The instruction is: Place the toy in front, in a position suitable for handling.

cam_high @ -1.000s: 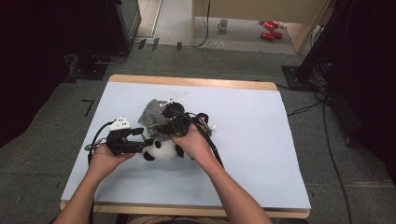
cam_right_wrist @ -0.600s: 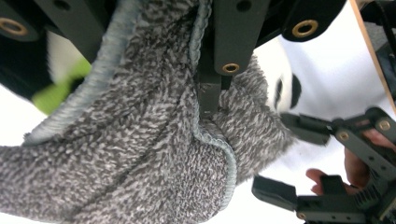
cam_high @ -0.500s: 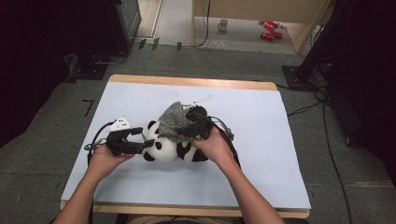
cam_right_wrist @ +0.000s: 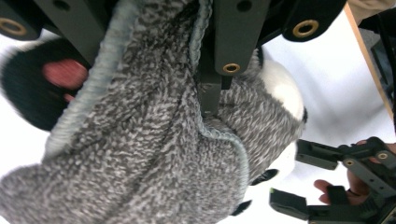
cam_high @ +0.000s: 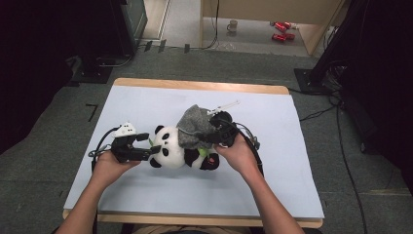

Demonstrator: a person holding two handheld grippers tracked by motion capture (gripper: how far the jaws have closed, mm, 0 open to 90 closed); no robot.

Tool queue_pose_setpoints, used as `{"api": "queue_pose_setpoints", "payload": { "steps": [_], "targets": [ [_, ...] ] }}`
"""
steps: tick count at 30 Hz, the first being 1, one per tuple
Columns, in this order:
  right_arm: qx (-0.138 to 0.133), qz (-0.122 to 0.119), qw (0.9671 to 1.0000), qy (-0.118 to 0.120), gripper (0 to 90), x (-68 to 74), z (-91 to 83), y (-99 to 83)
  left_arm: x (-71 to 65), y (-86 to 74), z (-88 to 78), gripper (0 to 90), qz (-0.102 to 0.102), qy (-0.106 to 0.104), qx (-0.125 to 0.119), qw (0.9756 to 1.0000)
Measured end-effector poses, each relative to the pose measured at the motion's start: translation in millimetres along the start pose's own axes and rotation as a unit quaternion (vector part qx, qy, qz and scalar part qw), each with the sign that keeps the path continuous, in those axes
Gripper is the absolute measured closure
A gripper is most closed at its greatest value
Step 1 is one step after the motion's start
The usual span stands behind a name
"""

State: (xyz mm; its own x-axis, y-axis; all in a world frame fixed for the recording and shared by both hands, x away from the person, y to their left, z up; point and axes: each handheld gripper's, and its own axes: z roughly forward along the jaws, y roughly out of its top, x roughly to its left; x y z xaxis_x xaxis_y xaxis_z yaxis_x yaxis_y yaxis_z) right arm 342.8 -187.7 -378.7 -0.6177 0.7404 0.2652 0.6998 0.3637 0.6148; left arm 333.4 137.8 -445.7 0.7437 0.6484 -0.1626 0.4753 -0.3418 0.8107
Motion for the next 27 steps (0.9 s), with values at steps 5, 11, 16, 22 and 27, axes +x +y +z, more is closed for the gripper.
{"api": "queue_pose_setpoints", "payload": {
  "steps": [5,11,16,22,27],
  "targets": [
    [0.004,0.006,0.9998,-0.018,75.0,-14.1,-6.1,-10.9,2.0,-0.6,0.5,25.4,-0.006,0.003,0.001,1.0000],
    [0.013,0.042,0.9985,-0.034,74.4,-42.8,-13.8,-32.6,3.9,-1.9,2.5,26.2,-0.026,-0.001,0.000,0.9997],
    [0.014,0.044,0.9968,-0.066,77.2,-50.4,-25.8,-35.0,4.8,-2.6,3.0,27.5,-0.034,-0.003,-0.001,0.9994],
    [-0.031,0.053,0.9980,-0.016,79.1,-38.8,-50.8,-19.5,3.1,-2.4,3.6,29.4,-0.027,-0.002,0.002,0.9996],
    [-0.059,0.028,0.9979,0.004,78.9,-17.0,-52.4,8.1,1.7,-2.0,3.7,31.0,-0.024,-0.002,0.001,0.9997]
  ]
}}
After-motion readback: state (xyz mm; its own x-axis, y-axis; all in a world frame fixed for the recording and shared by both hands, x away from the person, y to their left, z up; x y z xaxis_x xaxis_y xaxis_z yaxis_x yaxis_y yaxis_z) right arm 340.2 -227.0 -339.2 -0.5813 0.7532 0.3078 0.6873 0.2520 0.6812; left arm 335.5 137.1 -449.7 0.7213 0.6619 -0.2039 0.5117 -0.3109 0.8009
